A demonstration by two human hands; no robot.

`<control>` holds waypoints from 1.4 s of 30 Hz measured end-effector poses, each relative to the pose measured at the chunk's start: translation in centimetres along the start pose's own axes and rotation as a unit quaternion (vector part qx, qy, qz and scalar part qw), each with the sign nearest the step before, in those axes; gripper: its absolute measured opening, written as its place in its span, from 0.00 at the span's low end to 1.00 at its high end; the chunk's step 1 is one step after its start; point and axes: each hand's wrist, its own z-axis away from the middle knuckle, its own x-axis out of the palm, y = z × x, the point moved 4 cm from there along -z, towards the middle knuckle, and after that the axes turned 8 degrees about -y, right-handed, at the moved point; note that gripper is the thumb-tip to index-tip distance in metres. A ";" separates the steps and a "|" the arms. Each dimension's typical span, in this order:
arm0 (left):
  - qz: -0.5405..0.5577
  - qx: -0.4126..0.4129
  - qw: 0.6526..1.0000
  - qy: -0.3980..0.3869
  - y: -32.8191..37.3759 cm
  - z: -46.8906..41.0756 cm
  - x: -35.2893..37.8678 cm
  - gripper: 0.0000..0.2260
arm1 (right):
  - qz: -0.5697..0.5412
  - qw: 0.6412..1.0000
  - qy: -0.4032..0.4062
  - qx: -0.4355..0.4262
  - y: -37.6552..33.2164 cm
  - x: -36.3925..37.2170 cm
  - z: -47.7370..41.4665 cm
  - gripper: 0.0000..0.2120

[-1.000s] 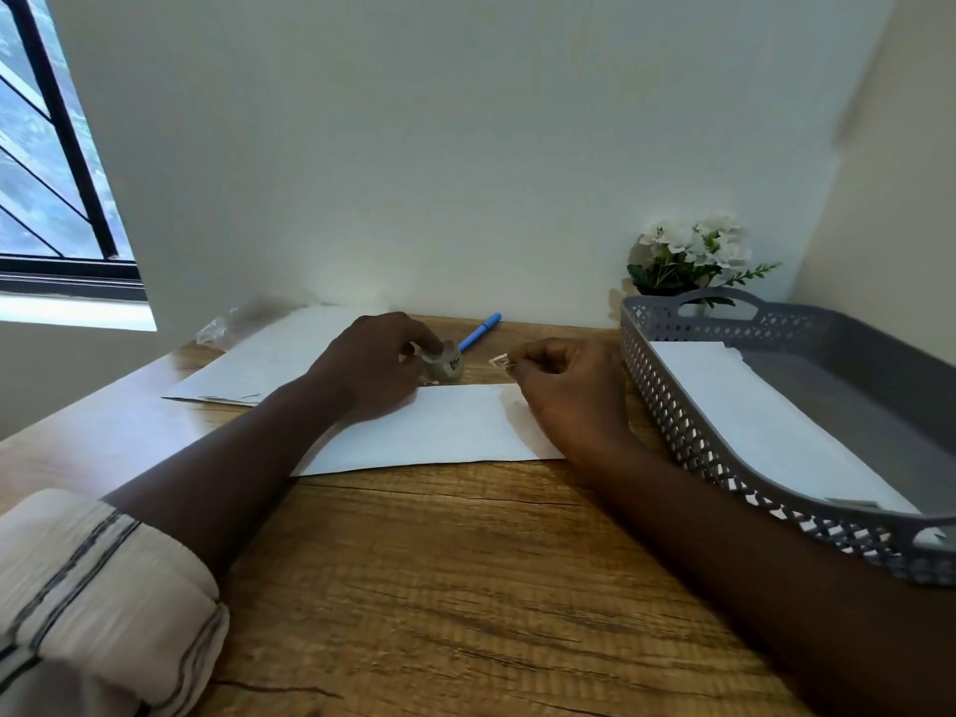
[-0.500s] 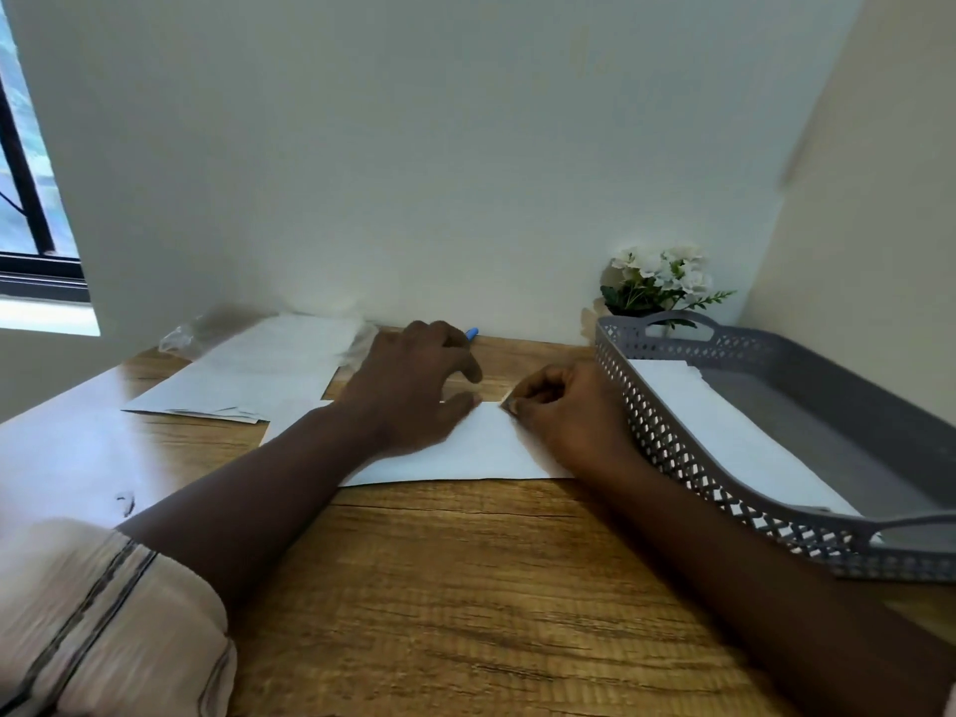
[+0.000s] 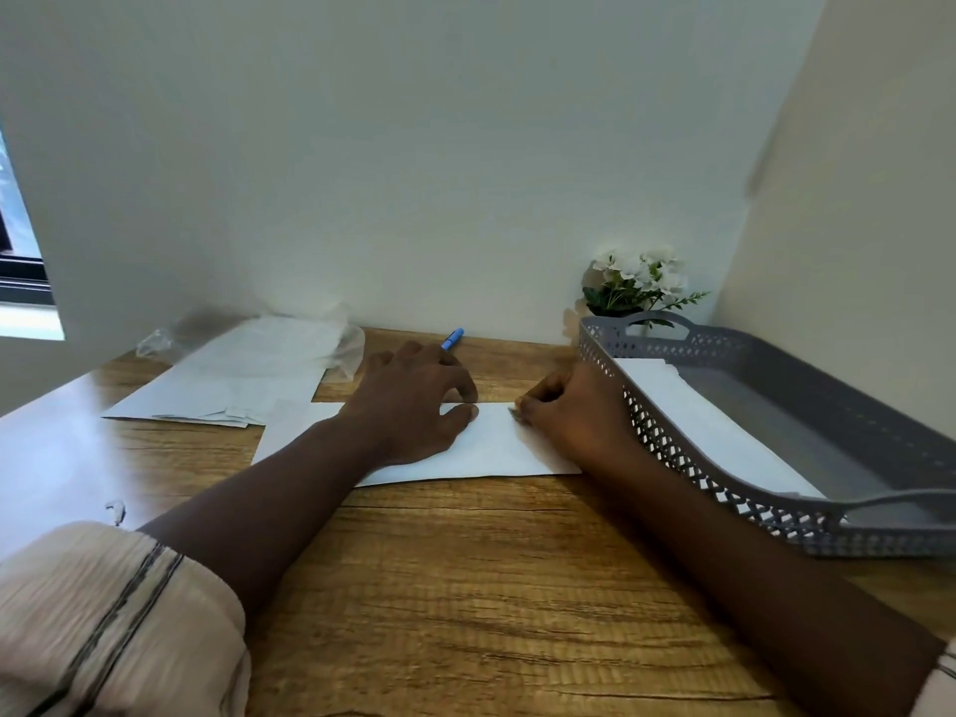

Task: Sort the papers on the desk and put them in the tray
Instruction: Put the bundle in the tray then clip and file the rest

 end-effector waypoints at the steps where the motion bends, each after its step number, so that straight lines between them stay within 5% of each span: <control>1: 0.001 -0.001 1.000 -0.002 0.0 0.0 0.0 0.12 | 0.032 0.999 -0.004 -0.005 -0.1 0.1 0.0 0.04; 14: 0.006 -0.006 1.000 -0.014 -0.1 -0.3 0.3 0.12 | 0.147 0.988 -0.019 0.045 -0.2 0.6 -0.7 0.11; 21: 0.007 -0.028 0.999 -0.015 -0.3 0.1 0.2 0.13 | 0.125 0.991 0.000 0.043 -0.2 0.3 -0.3 0.06; 29: -0.008 -0.026 1.000 0.000 0.5 0.6 -0.5 0.13 | 0.032 0.997 -0.070 0.012 0.5 -0.2 2.0 0.05; 32: -0.084 -0.013 0.996 0.038 1.5 1.1 -1.0 0.22 | 0.043 0.998 -0.039 -0.015 0.7 0.3 2.3 0.04; 35: -0.138 -0.051 0.989 -0.007 2.4 1.1 -0.9 0.32 | 0.043 0.999 -0.027 -0.021 0.3 0.7 2.4 0.10; 42: 0.004 -0.050 0.999 0.021 2.7 1.2 -0.7 0.12 | 0.034 0.999 -0.032 -0.024 -0.5 0.7 2.3 0.27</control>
